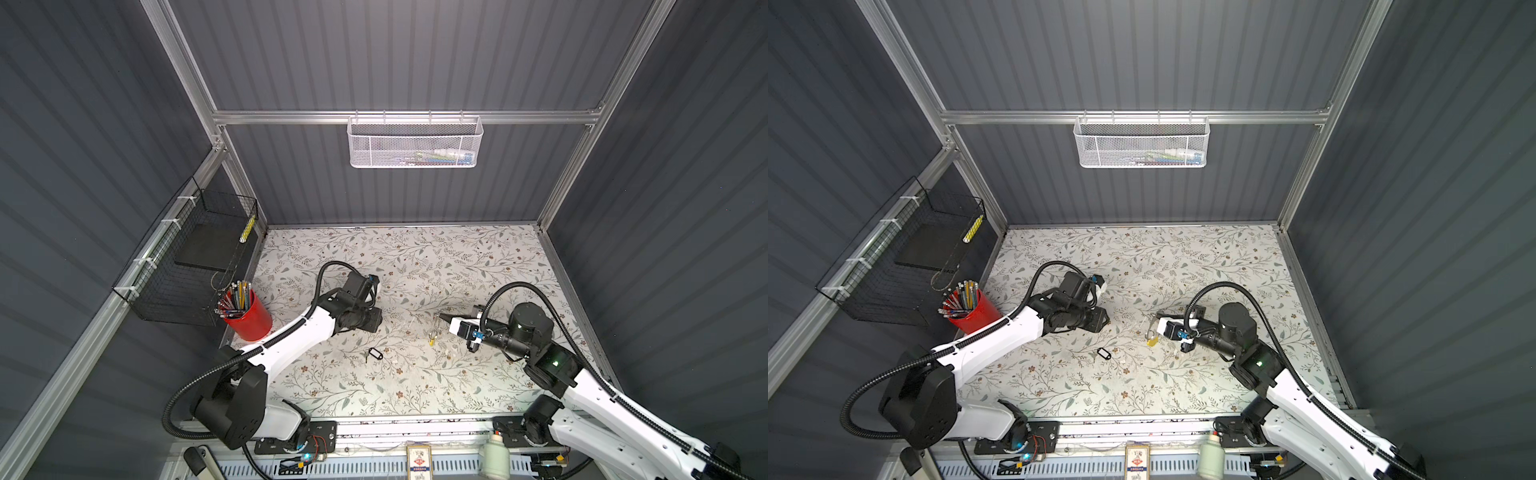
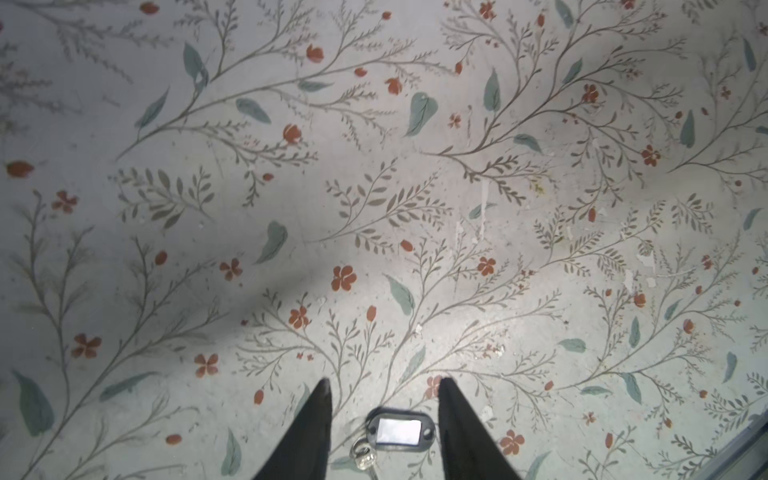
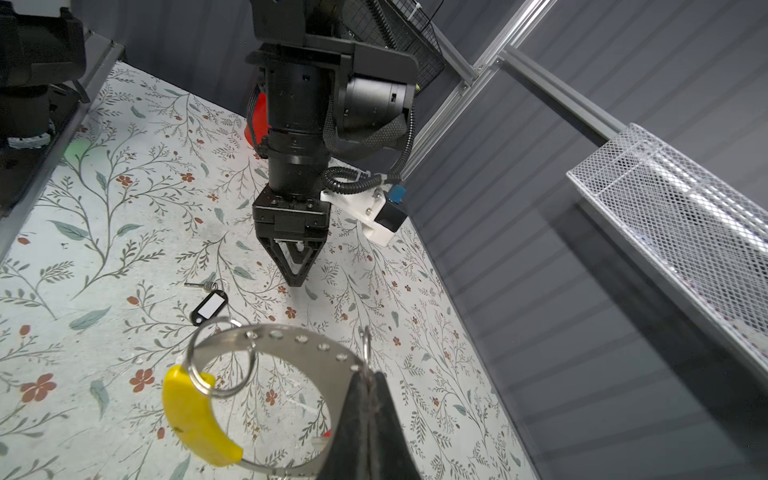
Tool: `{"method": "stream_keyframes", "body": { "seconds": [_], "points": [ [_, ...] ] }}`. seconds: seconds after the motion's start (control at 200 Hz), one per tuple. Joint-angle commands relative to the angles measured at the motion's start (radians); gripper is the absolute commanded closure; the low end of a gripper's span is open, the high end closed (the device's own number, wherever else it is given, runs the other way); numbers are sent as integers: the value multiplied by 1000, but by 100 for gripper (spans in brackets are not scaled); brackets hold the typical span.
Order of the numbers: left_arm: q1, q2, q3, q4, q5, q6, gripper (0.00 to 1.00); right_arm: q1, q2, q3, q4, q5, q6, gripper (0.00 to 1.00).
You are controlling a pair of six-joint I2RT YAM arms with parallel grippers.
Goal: Put the keys on the keyring
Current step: 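Move the left gripper down to the black-tagged key on the table, then close the left gripper on the black-tagged key's ring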
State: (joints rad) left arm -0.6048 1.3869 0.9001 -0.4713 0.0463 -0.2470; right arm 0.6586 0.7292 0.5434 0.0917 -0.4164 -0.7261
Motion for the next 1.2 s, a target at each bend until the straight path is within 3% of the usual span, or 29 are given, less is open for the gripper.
{"method": "stream_keyframes", "body": {
  "seconds": [0.0, 0.295, 0.51, 0.985, 1.195],
  "points": [
    [5, -37, -69, -24, -56, -107, 57, -9, -30, 11, -67, -53, 33, 100],
    [5, -120, -305, 214, 3, -195, 57, -20, -19, 73, -169, -130, 3, 100],
    [5, -37, -306, 287, 59, -152, 61, -20, -38, 64, -184, -157, 20, 100],
    [5, -37, -329, 261, 92, -126, 67, -21, -86, 30, -195, -140, 50, 100],
    [5, -122, -375, 246, 72, -144, 66, -22, -74, 35, -196, -147, 51, 100]
  ]
}}
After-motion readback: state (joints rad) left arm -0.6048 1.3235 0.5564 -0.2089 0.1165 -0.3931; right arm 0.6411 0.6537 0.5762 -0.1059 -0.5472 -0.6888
